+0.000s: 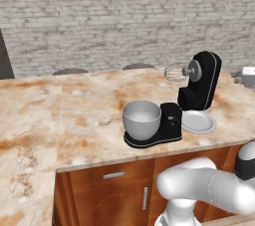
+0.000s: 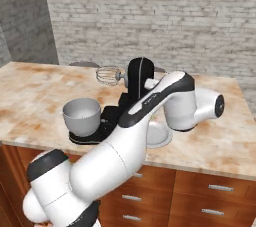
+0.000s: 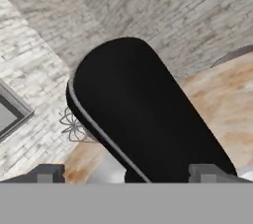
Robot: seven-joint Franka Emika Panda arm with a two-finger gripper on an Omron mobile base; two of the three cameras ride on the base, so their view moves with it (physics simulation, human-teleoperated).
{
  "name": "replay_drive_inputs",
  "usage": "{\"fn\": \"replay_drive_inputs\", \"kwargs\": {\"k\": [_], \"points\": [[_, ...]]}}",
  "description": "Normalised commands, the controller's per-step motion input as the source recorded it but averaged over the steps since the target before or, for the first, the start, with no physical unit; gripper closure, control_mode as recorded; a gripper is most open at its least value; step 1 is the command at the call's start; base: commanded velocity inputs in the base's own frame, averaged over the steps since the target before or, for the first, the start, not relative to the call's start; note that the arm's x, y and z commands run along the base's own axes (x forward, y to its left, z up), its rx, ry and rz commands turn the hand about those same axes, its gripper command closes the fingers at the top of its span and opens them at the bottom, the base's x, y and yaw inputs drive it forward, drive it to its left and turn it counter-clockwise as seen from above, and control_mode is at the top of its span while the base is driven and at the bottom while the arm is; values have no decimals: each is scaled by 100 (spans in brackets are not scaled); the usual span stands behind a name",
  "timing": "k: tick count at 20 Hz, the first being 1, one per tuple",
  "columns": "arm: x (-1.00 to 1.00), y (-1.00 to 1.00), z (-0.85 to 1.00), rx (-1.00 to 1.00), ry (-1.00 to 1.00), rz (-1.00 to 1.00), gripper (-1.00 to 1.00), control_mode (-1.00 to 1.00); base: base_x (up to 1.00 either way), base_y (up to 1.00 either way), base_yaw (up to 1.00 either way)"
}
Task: Add butter and sugar cubes to the stand mixer bowl and then turn on the stand mixer to begin making frosting.
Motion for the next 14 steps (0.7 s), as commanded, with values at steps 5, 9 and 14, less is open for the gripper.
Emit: {"fn": "replay_drive_inputs", "kwargs": {"k": [5, 9, 14], "points": [[59, -14, -12, 27, 1, 0, -100, -100, 0, 0, 0], [34, 0, -25, 23, 1, 0, -100, -100, 0, 0, 0], [30, 38, -26, 13, 0, 0, -100, -100, 0, 0, 0]]}}
